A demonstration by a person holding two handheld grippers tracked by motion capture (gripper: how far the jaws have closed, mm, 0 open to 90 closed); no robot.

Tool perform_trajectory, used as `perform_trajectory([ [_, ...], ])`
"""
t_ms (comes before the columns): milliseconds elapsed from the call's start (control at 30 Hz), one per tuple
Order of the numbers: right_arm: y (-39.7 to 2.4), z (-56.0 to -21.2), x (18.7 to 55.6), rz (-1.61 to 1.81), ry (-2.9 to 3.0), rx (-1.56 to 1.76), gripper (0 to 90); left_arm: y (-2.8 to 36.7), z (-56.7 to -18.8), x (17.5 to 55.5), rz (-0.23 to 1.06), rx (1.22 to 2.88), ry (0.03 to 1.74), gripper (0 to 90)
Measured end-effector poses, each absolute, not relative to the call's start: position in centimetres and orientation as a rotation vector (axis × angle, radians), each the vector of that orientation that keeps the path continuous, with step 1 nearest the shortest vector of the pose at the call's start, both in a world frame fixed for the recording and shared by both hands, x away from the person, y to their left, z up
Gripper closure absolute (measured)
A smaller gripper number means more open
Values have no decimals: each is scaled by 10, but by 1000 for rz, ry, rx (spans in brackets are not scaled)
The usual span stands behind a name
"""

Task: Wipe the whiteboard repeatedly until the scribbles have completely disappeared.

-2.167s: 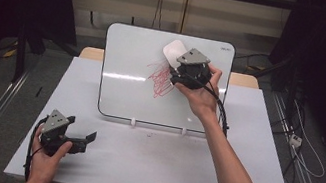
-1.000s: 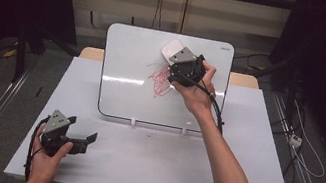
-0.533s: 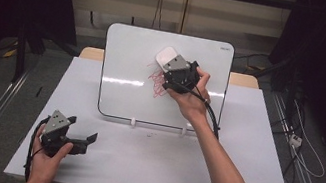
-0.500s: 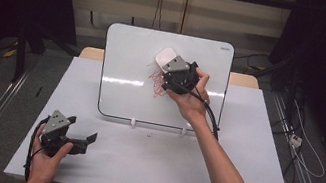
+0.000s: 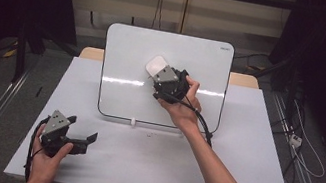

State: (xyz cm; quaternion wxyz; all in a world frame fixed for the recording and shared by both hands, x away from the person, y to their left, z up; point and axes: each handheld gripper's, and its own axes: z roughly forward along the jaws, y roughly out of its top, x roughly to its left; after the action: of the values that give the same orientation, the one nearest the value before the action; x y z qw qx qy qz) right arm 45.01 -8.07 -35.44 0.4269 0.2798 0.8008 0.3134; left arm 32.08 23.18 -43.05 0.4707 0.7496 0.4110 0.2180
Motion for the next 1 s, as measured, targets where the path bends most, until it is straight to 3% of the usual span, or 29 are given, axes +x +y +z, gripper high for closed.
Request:
perform_trajectory([
  [433,-78,-355,448,768,2011,676,316,234,-431,321,532,1837,1013,46],
  [1000,-99,-327,470,762,1933,762,316,235,-431,321,531,1831,1016,46],
])
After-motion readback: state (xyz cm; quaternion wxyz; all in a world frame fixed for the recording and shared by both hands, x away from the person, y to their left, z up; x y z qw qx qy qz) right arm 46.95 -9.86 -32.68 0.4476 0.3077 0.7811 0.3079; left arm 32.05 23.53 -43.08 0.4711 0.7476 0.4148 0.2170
